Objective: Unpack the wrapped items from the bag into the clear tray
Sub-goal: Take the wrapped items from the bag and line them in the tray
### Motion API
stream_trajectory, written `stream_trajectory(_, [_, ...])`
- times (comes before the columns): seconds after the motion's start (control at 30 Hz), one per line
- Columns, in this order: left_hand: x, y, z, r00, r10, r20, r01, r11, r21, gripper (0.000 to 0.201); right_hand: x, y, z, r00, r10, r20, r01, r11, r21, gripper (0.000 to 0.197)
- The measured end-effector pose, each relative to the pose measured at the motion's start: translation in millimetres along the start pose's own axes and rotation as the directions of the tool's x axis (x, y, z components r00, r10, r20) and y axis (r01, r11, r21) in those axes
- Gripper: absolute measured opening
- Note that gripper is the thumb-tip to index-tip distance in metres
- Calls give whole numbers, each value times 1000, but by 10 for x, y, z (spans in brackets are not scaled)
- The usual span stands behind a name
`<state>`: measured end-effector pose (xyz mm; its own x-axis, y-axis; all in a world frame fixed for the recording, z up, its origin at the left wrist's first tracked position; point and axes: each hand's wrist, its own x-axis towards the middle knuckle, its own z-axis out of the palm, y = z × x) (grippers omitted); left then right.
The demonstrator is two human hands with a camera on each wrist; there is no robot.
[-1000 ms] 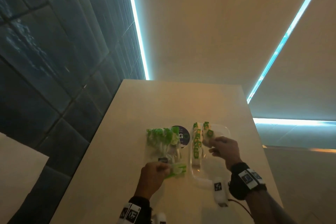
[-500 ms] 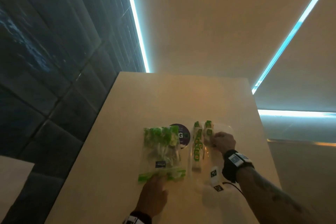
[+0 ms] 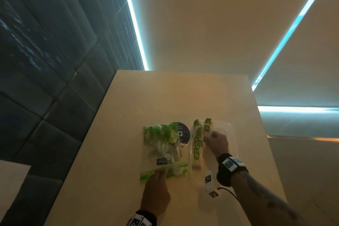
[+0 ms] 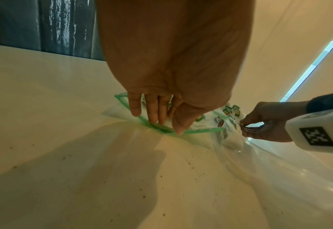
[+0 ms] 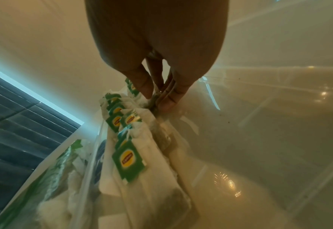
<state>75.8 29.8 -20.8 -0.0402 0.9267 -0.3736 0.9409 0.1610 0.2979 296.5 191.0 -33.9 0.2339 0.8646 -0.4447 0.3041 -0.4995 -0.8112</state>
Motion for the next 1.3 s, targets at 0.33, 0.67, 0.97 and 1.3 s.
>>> stream_trajectory(0.33, [-32,53,218,985,127,-115,-125,992,24,60,-477,-116,-106,947,-231,-222,238,971,5,38])
stream_trajectory(0.67, [393,96,218,990,136,-39,-132,988,78,35,-1066,144,121,926,-362,-105,369,928,54,29])
stream_trajectory(0.97, [251,164,-98,995,-64,-75,9,818,-575,24,-1315,92,35,953,-281,110,275,959,71,15])
stream_trajectory(1.3, [14,148,-329,996,4,93,83,420,-904,11,-1444,-84,290,921,-191,338,165,981,102,15])
